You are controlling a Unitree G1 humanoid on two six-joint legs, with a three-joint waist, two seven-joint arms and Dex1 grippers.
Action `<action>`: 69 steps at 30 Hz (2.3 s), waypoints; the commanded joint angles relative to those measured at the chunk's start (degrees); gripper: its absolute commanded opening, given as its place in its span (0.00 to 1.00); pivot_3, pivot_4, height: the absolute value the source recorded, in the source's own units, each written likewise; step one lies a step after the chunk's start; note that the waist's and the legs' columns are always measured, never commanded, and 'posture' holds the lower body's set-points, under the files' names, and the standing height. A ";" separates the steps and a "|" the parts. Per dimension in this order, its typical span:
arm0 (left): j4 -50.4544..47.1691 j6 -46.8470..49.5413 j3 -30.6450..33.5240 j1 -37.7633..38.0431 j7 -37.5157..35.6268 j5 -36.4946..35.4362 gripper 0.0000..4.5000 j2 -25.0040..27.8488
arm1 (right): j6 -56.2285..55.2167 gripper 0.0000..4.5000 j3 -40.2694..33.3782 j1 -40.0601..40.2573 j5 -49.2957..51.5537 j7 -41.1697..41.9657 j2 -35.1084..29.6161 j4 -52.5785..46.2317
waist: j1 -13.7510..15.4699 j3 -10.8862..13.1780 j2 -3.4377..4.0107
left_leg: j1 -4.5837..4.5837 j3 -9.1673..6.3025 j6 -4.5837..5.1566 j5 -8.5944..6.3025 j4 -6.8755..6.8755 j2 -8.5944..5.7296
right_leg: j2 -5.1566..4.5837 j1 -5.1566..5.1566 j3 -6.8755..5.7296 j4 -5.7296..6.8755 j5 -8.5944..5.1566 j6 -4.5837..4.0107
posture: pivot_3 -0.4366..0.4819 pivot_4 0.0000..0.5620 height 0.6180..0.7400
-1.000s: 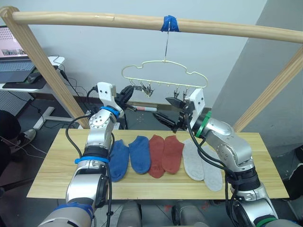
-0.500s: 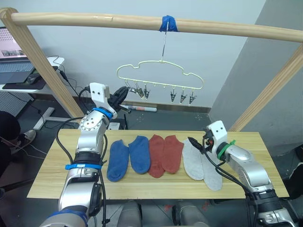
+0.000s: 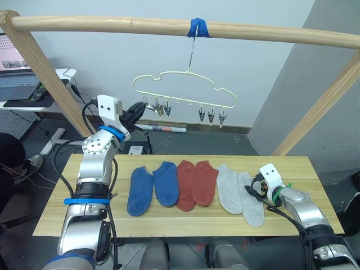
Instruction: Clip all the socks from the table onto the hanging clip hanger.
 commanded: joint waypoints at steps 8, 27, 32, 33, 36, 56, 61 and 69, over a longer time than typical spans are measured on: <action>-3.35 3.44 1.33 1.32 -1.42 -1.68 0.00 2.35 | -3.97 0.65 0.83 -0.96 -2.15 2.01 -0.24 6.60 | 0.01 0.00 0.00 | 0.75 0.09 0.01 -0.01 -0.01 0.00 | 0.00 0.71 0.08 -0.07 -0.16 0.25 | 0.54 0.26 1.00; -10.03 33.31 5.08 3.29 -10.24 -19.43 0.00 6.16 | 7.47 0.01 3.89 0.06 10.16 15.87 1.01 -34.72 | -1.14 0.29 0.43 | 0.72 0.10 0.01 -0.01 -0.08 0.21 | 0.23 0.58 0.17 -0.04 -0.18 0.27 | 0.57 0.27 1.00; -10.75 35.48 4.65 2.77 -11.38 -19.86 0.00 8.44 | 12.25 0.01 9.97 -7.23 10.79 13.97 8.11 -36.67 | -0.99 0.30 0.43 | 0.72 -0.01 0.00 -0.02 -0.14 0.22 | 0.27 0.58 0.09 -0.06 -0.26 0.14 | 0.57 0.27 1.00; -10.90 35.64 4.68 2.58 -11.19 -19.95 0.00 8.39 | 12.71 0.01 10.89 -8.79 10.61 13.16 10.16 -35.43 | -0.93 0.30 0.43 | 0.71 -0.02 0.00 -0.02 -0.14 0.23 | 0.27 0.57 0.08 -0.06 -0.27 0.13 | 0.57 0.27 1.00; -11.66 35.73 4.45 2.24 -10.52 -19.88 0.00 7.88 | 12.26 0.01 13.02 -12.73 9.44 11.51 15.16 -31.04 | -0.83 0.31 0.44 | 0.66 -0.01 -0.01 -0.02 -0.16 0.23 | 0.26 0.50 0.08 -0.06 -0.27 0.12 | 0.58 0.26 1.00; -13.45 35.92 4.25 3.24 -9.57 -19.75 0.00 7.03 | 7.20 0.01 11.32 -28.65 7.89 4.86 31.64 -6.93 | -0.03 0.34 0.48 | 0.47 0.04 -0.04 -0.04 -0.34 0.25 | 0.26 0.18 0.08 -0.05 -0.13 -0.14 | 0.59 0.28 1.00; -13.67 36.04 4.33 3.44 -9.65 -19.87 0.00 7.16 | 6.91 0.01 8.71 -29.90 8.02 3.37 31.53 -3.43 | 0.03 0.35 0.49 | 0.43 0.04 -0.04 -0.04 -0.44 0.25 | 0.26 0.09 0.07 -0.04 -0.13 -0.16 | 0.60 0.28 1.00; -12.57 35.54 4.01 2.93 -10.12 -19.48 0.00 7.19 | 7.81 0.01 4.03 -31.18 9.78 3.39 31.52 -2.00 | -0.06 0.35 0.49 | 0.18 0.09 -0.04 -0.04 -0.55 0.26 | 0.27 -0.23 0.11 -0.03 -0.12 -0.17 | 0.59 0.28 1.00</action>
